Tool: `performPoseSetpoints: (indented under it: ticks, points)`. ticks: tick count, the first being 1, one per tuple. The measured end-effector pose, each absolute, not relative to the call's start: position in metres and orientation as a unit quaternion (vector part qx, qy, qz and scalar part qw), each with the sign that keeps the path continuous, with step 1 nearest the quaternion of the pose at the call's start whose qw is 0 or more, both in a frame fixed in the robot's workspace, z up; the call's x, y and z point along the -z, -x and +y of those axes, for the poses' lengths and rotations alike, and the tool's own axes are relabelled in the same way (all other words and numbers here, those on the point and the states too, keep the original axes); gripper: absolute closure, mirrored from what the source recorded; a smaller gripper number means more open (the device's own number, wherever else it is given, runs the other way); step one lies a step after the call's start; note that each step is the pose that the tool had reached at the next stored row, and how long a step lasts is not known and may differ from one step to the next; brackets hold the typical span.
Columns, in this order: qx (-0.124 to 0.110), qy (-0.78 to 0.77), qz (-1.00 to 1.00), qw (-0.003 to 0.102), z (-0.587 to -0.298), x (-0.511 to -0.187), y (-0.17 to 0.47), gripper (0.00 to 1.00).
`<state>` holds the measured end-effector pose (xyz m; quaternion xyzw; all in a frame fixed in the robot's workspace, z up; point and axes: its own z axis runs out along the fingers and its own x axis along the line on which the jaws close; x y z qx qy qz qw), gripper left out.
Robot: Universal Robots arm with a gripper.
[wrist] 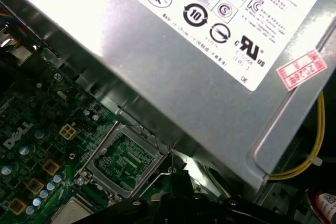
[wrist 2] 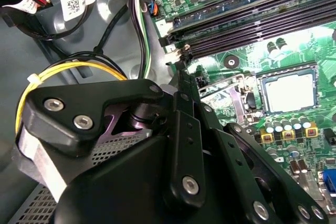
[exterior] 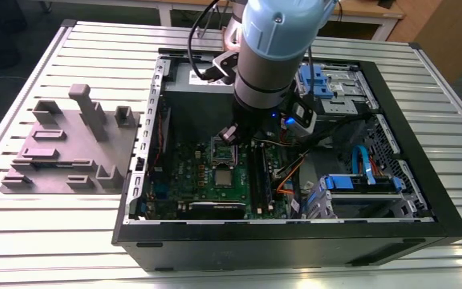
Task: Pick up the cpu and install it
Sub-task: 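Close the cpu cover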
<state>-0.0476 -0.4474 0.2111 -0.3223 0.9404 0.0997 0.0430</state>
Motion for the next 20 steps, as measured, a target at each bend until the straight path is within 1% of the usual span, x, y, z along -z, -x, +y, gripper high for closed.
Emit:
performPoseSetpoints:
  ticks: [11,20]
  points:
    - [-0.1,0.324,0.94,0.043,-0.4439,-0.2078,0.0471,0.9]
    - [-0.101,0.346,0.932,0.04,-0.4423,-0.2073,0.0443,0.9]
